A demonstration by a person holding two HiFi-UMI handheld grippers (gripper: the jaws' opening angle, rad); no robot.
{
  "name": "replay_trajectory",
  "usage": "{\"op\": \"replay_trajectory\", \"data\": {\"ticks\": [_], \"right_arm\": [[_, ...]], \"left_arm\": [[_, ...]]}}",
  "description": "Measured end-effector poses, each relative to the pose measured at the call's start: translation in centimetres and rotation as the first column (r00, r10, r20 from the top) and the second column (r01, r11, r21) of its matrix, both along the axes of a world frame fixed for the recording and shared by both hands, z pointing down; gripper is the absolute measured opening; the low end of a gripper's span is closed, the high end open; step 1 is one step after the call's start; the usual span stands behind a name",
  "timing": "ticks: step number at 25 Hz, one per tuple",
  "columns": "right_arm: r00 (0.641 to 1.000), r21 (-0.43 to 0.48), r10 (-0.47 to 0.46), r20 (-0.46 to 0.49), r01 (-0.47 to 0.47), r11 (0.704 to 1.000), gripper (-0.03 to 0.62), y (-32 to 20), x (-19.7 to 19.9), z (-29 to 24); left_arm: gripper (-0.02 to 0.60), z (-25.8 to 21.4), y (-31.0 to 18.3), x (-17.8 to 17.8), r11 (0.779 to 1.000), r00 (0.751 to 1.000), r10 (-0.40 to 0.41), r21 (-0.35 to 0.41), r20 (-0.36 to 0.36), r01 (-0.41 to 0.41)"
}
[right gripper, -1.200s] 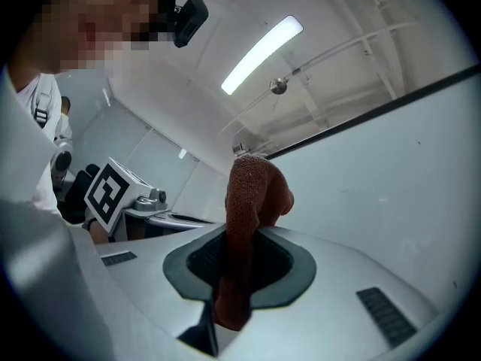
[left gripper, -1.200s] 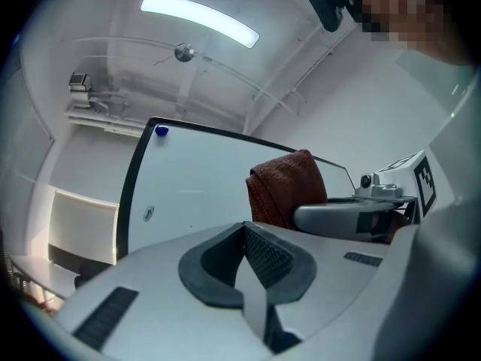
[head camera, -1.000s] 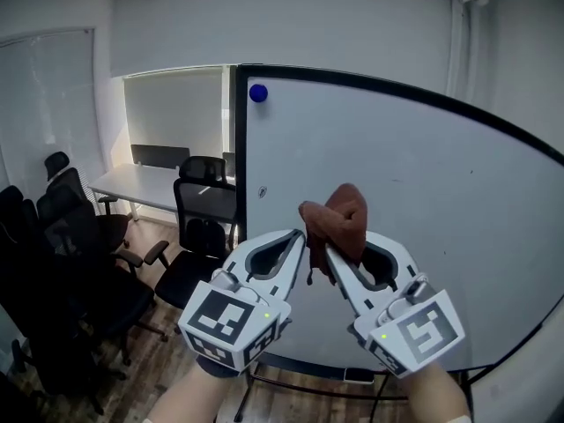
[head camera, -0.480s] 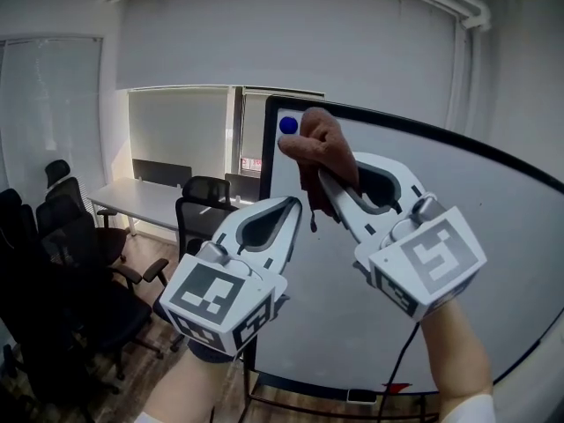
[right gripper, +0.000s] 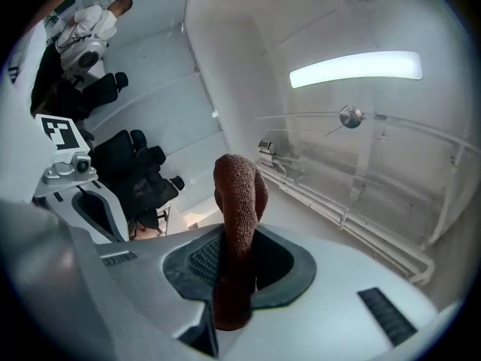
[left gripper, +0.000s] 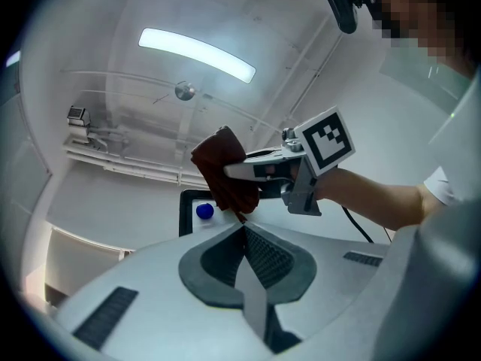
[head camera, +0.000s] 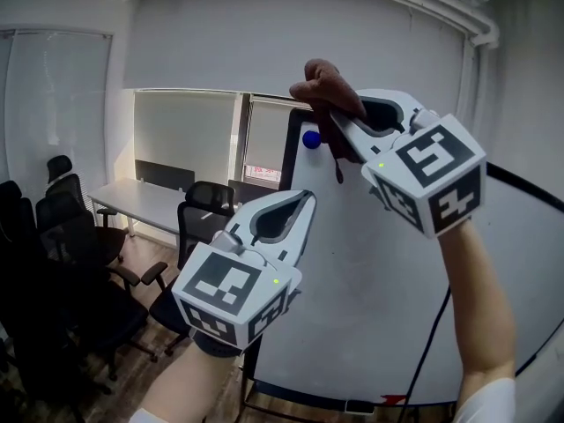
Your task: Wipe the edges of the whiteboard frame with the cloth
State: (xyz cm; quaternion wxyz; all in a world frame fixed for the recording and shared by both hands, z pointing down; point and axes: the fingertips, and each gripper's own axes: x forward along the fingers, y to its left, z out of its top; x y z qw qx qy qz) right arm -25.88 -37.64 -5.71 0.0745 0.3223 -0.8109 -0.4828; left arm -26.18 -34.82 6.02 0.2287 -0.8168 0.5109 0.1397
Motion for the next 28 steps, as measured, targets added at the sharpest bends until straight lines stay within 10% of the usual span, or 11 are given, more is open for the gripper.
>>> {"op": "replay_trajectory", "data": {"ticks": [13,28], "right_arm": [[1.0,0.064,0.007,-0.003,-0.007,0.998,0.066,-0.5,0.4,1.0],[0.956,0.175,0.215,-0.2,-0.181,0.968,0.066,-3.5,0.0,-0.4]], "left_arm": [[0.009,-4.4,-0.9,0.2,0.996,0.999,-0.009,0.085,-0.05,0.014],[0.009,-5.7,-1.0,1.0,0.995,0.999,-0.023,0.095,-0.045,0.027]]}}
